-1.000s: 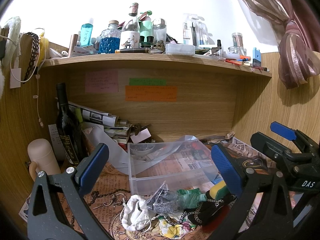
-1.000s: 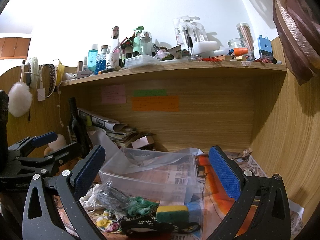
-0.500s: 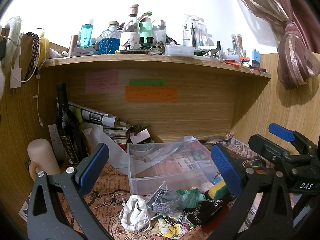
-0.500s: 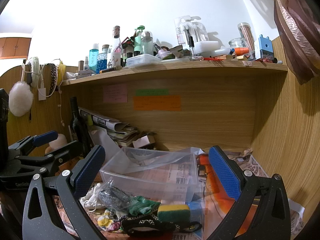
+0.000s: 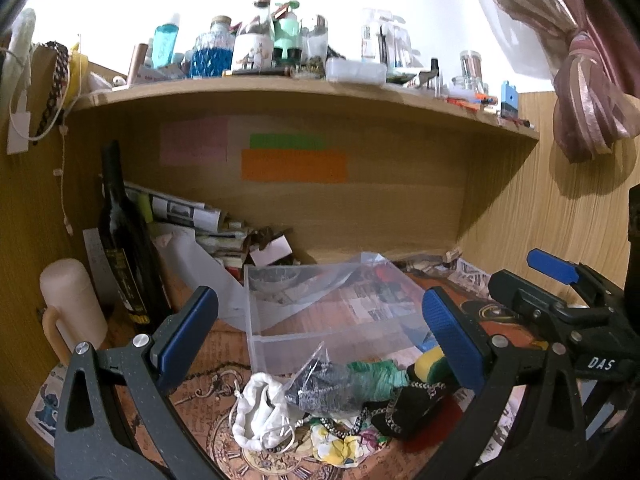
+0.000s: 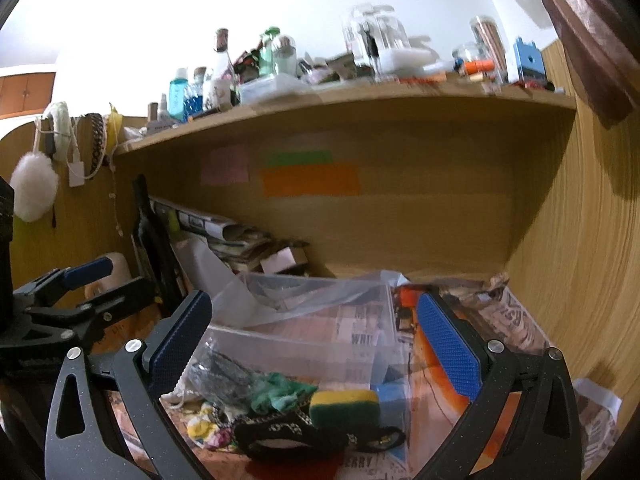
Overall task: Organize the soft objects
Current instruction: 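Grasp the green-yellow sponge with the right tool while the left tool grasps the steel-wool bag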
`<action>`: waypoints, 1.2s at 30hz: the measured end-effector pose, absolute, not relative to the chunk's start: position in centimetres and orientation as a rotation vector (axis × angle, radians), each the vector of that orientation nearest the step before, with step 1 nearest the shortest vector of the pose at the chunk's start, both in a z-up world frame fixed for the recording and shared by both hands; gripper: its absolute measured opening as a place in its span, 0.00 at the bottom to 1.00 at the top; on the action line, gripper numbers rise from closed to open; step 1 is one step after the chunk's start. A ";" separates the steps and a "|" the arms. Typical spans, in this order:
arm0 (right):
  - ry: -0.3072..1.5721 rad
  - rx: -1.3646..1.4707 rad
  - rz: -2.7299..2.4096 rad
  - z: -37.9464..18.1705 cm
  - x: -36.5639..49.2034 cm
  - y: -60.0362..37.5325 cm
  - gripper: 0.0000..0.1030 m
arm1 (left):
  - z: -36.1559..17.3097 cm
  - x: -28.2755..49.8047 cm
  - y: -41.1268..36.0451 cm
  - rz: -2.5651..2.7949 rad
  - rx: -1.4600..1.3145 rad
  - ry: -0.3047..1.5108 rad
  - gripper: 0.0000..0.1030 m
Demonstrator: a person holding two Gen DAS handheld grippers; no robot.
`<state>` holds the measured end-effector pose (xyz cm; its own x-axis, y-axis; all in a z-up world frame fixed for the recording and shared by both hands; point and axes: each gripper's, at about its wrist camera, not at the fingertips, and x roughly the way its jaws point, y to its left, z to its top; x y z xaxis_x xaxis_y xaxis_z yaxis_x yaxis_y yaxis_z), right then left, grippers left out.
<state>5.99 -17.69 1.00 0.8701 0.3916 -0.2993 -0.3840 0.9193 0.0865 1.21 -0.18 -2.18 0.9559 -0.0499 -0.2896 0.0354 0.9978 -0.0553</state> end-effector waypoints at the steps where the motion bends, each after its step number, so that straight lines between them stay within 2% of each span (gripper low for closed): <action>1: 0.330 0.024 0.401 0.7 6.2 -17.8 0.96 | -2.5 1.3 -0.1 -0.045 -0.050 0.304 0.99; 4: 0.381 0.026 0.397 -0.3 6.8 -18.3 0.90 | -3.6 2.0 -0.1 -0.056 -0.055 0.356 0.87; 11: 0.505 0.031 0.398 -3.2 8.0 -19.4 0.81 | -6.9 3.9 -0.1 -0.082 -0.078 0.486 0.80; 15: 0.568 0.036 0.406 -4.6 8.7 -19.8 0.73 | -8.7 5.0 0.2 -0.087 -0.098 0.558 0.71; 23: 0.679 0.044 0.422 -7.3 10.3 -19.9 0.67 | -11.4 7.4 0.7 -0.080 -0.134 0.651 0.70; 25: 0.703 0.057 0.430 -7.8 10.9 -19.9 0.64 | -11.9 7.9 0.7 -0.080 -0.132 0.664 0.66; 28: 0.730 0.072 0.446 -8.3 11.6 -19.9 0.59 | -12.2 8.3 0.7 -0.075 -0.124 0.667 0.52; 30: 0.739 0.069 0.455 -8.5 11.8 -19.6 0.57 | -12.2 8.3 0.8 -0.088 -0.133 0.664 0.48; 33: 0.756 0.053 0.465 -9.0 12.2 -19.1 0.51 | -12.2 8.5 0.9 -0.096 -0.130 0.660 0.37; 36: 0.760 0.055 0.460 -9.1 12.4 -19.0 0.41 | -12.0 8.4 1.1 -0.098 -0.138 0.655 0.33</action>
<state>12.43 -19.02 -9.13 0.6308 0.4215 -0.6515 -0.3824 0.8994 0.2117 8.43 1.11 -11.96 0.7888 -0.1344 -0.5998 0.0476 0.9862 -0.1584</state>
